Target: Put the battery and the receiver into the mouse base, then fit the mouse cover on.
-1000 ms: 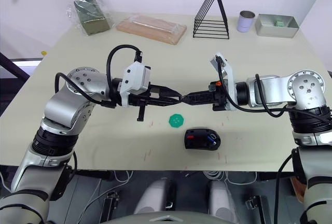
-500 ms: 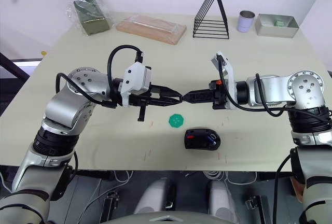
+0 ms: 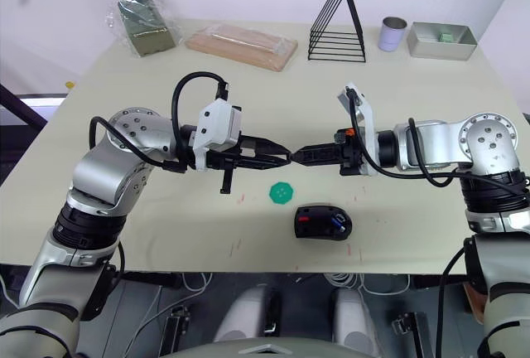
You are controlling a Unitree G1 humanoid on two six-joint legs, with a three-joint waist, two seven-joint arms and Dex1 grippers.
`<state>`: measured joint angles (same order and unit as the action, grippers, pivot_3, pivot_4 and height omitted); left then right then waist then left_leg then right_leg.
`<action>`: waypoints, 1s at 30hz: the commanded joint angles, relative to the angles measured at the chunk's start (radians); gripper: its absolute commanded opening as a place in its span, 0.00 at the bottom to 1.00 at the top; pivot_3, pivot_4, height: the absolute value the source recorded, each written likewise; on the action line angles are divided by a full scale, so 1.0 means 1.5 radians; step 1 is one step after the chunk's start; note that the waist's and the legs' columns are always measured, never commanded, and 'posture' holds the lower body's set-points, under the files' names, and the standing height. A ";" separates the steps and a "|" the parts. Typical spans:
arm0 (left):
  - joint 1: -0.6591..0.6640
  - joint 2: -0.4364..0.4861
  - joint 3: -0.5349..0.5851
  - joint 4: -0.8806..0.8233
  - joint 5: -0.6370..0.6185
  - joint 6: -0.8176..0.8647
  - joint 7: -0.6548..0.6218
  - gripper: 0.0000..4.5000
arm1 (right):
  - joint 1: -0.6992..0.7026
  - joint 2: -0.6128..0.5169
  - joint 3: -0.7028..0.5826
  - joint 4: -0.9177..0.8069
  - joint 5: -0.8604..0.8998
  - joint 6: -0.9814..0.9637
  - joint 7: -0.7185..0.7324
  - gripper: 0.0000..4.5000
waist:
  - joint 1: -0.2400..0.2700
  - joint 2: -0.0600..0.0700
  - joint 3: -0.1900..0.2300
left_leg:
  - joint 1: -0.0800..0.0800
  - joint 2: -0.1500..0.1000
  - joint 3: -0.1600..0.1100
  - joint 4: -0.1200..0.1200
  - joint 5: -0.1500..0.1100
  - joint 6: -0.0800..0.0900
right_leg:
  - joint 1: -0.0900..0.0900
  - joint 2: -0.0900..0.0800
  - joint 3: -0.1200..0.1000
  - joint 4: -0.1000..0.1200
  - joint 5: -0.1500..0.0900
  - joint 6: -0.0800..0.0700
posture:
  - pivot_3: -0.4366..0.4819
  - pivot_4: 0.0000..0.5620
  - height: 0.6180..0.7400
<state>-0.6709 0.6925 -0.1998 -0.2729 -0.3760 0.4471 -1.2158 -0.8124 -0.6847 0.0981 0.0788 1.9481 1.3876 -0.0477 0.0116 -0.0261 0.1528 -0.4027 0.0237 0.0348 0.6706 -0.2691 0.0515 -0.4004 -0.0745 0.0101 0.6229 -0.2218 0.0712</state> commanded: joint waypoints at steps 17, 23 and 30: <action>0.060 0.020 0.060 -0.042 -0.093 0.082 0.002 0.92 | -0.005 -0.105 0.008 -0.052 0.016 0.017 0.038 0.00 | 0.000 0.000 0.000 | -0.008 0.000 0.000 0.001 0.000 0.000 | -0.007 0.000 0.000 0.000 0.001 0.001 | 0.48 0.27 1.00; 0.124 0.026 0.050 -0.070 -0.107 0.105 0.014 1.00 | -0.045 -0.258 0.084 -0.159 0.008 0.050 0.002 0.00 | 0.000 0.000 0.000 | -0.008 0.000 0.000 0.001 0.000 0.000 | -0.007 -0.001 0.000 0.000 0.000 0.001 | 0.48 0.27 1.00; 0.157 -0.011 -0.041 -0.068 -0.031 0.066 0.053 1.00 | -0.136 -0.316 0.157 -0.301 -0.161 0.151 0.116 0.00 | 0.001 0.001 0.000 | -0.008 0.000 0.000 0.001 0.000 0.000 | -0.007 0.000 0.000 0.000 -0.001 -0.002 | 0.48 0.27 1.00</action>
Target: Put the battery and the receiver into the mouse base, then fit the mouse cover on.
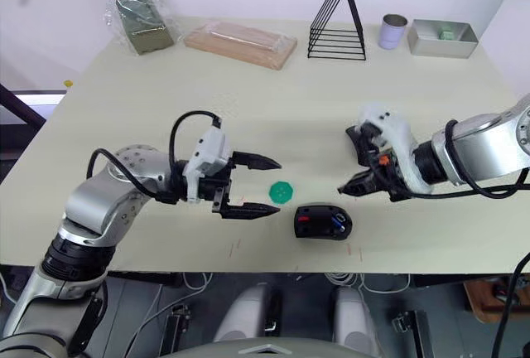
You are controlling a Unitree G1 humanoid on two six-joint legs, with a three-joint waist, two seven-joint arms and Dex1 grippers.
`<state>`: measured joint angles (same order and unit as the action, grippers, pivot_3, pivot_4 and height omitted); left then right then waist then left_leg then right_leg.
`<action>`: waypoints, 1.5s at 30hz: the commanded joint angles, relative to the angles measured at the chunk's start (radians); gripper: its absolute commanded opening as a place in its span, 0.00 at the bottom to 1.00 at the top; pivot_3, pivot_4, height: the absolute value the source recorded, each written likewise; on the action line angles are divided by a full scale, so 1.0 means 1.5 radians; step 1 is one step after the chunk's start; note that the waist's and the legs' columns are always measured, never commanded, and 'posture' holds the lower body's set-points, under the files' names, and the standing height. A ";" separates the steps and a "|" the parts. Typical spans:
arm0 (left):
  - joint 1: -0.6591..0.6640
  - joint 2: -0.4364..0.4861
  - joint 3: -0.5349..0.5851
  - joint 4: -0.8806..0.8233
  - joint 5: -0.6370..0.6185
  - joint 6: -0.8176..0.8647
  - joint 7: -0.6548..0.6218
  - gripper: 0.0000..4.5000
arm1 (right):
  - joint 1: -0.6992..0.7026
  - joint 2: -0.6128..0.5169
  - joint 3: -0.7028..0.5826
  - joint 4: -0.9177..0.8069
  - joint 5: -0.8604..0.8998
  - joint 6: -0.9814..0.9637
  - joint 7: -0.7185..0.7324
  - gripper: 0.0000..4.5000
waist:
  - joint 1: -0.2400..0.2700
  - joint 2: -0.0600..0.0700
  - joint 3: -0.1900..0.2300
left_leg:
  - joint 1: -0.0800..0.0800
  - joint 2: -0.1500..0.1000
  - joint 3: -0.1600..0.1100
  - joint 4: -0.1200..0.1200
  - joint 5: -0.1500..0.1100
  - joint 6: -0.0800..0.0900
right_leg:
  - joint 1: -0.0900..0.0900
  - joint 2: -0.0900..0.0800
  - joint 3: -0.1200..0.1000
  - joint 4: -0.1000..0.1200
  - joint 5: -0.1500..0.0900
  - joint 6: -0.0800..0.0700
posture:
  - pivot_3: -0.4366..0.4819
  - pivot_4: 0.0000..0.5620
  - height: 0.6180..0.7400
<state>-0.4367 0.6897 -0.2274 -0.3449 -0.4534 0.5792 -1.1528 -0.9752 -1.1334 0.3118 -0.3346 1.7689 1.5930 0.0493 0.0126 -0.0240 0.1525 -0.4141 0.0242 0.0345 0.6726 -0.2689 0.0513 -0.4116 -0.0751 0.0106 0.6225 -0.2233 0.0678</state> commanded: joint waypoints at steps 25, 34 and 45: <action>-0.046 -0.114 -0.176 0.060 0.165 -0.105 0.013 1.00 | -0.335 0.070 0.398 0.061 -0.252 0.014 0.284 0.00 | 0.001 0.000 0.000 | -0.001 -0.001 0.000 0.000 0.000 0.000 | -0.001 -0.003 -0.002 0.000 0.000 0.000 | 0.48 0.27 1.00; -0.082 -0.136 -0.217 0.127 0.226 -0.137 0.004 1.00 | -0.296 0.056 0.374 0.053 -0.215 0.014 0.244 0.00 | 0.000 0.000 0.000 | -0.001 -0.001 0.000 0.001 0.000 0.000 | -0.001 -0.003 -0.003 0.002 0.001 0.002 | 0.48 0.27 1.00; -0.082 -0.167 -0.229 0.136 0.263 -0.132 0.027 1.00 | -0.257 0.048 0.350 0.057 -0.167 0.014 0.181 0.00 | 0.000 0.000 0.000 | -0.001 -0.001 0.000 0.001 0.000 0.000 | -0.001 -0.003 -0.003 0.002 0.002 0.002 | 0.48 0.27 1.00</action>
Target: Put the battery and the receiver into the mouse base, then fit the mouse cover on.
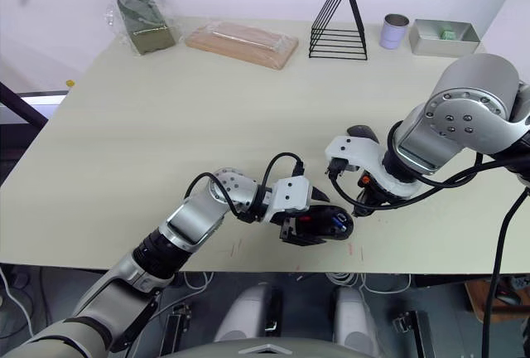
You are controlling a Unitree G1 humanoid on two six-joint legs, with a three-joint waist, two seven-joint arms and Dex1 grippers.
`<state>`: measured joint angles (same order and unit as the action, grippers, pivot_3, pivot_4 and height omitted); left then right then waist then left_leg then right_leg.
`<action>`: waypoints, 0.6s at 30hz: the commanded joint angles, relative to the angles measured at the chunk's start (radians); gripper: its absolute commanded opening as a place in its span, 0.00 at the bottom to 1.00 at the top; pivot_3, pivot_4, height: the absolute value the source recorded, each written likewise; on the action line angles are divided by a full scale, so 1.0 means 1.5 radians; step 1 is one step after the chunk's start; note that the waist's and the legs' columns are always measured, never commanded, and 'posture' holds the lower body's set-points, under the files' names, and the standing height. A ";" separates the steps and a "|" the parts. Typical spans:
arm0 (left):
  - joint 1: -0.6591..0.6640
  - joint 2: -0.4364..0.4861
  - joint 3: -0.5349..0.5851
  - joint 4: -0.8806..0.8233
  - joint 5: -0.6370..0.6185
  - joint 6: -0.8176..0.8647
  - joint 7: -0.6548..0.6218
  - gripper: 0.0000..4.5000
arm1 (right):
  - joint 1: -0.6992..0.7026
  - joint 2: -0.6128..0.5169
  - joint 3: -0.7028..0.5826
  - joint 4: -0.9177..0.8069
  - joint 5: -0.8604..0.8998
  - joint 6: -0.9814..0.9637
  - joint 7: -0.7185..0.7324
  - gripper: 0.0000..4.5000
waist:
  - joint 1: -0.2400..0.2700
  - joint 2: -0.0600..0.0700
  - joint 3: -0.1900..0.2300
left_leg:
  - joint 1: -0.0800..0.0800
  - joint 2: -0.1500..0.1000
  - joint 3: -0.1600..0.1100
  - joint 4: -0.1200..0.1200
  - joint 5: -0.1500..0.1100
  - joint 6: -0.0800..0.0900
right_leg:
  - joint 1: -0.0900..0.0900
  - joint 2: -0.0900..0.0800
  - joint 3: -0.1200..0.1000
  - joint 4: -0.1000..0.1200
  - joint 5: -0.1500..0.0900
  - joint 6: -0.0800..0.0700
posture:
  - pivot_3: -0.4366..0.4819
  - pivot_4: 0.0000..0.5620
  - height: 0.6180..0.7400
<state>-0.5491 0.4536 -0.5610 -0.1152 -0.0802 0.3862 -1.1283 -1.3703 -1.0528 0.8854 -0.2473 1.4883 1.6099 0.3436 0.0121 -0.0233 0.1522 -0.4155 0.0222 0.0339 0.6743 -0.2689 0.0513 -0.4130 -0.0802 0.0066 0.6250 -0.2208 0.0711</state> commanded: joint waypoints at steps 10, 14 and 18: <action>0.003 -0.026 -0.018 -0.017 0.040 -0.002 0.021 1.00 | 0.029 -0.003 -0.048 0.002 0.061 0.003 -0.065 0.00 | 0.001 0.000 0.000 | 0.000 0.000 0.000 0.000 0.000 0.000 | 0.000 0.000 0.000 0.000 0.000 0.000 | 0.48 0.27 1.00; 0.005 -0.027 -0.023 -0.019 0.043 -0.003 0.021 0.70 | 0.034 -0.002 -0.052 0.007 0.072 0.003 -0.080 0.00 | 0.001 0.000 0.000 | 0.000 0.000 0.000 0.000 0.000 0.000 | 0.000 0.000 0.000 0.000 0.000 0.000 | 0.48 0.27 1.00; 0.006 -0.026 -0.022 -0.028 0.040 0.003 0.021 0.64 | 0.041 0.002 -0.057 0.012 0.086 0.003 -0.096 0.00 | 0.001 0.000 0.000 | 0.000 0.000 0.000 0.000 0.000 0.000 | 0.000 0.000 0.000 0.000 0.000 0.000 | 0.48 0.27 1.00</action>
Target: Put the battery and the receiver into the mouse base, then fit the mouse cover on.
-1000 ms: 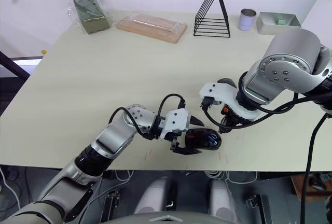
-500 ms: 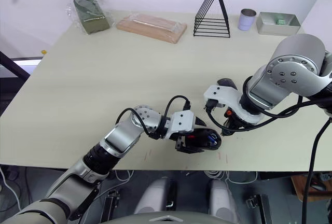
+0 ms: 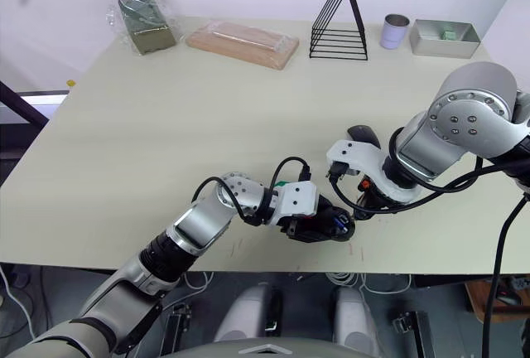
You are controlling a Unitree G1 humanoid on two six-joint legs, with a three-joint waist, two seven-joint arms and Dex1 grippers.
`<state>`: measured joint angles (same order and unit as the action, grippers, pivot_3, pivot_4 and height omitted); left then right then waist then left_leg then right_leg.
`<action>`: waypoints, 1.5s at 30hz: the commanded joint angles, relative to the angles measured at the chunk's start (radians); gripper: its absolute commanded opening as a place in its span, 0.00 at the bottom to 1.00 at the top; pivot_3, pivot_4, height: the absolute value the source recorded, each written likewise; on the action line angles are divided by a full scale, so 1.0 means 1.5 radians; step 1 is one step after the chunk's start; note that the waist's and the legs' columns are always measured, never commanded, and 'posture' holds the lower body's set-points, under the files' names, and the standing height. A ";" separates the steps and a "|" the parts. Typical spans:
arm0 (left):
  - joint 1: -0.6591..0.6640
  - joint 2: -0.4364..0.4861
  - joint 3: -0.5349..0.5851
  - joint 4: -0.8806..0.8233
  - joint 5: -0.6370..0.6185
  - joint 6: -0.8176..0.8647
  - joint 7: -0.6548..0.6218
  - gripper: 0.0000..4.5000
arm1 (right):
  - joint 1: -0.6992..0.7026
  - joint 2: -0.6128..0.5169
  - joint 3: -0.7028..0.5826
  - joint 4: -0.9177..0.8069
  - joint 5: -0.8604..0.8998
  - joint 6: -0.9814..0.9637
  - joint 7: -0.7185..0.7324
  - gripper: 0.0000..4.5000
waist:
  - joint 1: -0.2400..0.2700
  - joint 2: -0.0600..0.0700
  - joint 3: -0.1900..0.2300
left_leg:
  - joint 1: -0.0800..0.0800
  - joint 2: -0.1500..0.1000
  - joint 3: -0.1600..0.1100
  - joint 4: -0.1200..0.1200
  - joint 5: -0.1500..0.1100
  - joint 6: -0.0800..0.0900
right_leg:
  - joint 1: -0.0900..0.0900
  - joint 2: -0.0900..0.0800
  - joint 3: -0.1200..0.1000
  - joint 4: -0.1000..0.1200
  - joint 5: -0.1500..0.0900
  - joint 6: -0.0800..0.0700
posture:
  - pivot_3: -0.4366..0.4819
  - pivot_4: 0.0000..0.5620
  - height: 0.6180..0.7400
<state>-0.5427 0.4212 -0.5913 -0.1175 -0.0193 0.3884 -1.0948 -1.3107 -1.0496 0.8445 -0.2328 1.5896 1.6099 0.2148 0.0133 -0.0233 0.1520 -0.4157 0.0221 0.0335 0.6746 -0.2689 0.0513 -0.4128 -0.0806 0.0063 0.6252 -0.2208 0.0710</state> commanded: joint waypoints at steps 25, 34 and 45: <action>0.011 -0.005 -0.001 -0.042 0.000 0.023 0.013 0.64 | 0.117 0.094 -0.101 0.083 0.051 0.003 -0.192 0.00 | 0.000 0.000 0.000 | 0.000 0.000 0.000 0.001 0.000 0.000 | 0.001 0.000 0.000 0.000 0.000 0.001 | 0.48 0.27 1.00; 0.014 -0.005 -0.002 -0.044 -0.001 0.023 0.016 0.64 | 0.136 0.106 -0.114 0.090 0.070 0.003 -0.227 0.00 | 0.000 0.000 0.000 | 0.000 0.000 0.000 0.001 0.000 0.000 | 0.001 0.001 0.000 0.001 0.000 0.001 | 0.48 0.27 1.00; 0.016 -0.005 -0.004 -0.048 0.000 0.023 0.020 0.64 | 0.154 0.107 -0.121 0.086 0.055 0.003 -0.239 0.00 | 0.000 0.000 0.000 | 0.000 0.000 0.000 0.001 0.000 0.000 | 0.001 0.001 0.000 0.001 0.000 0.001 | 0.48 0.27 1.00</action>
<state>-0.5255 0.4209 -0.5911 -0.1475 -0.0200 0.4274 -1.0657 -1.0833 -0.8805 0.6891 -0.0877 1.6712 1.6099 -0.1408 0.0132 -0.0233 0.1516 -0.4156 0.0220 0.0333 0.6759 -0.2688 0.0515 -0.4115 -0.0797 0.0059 0.6261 -0.2203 0.0719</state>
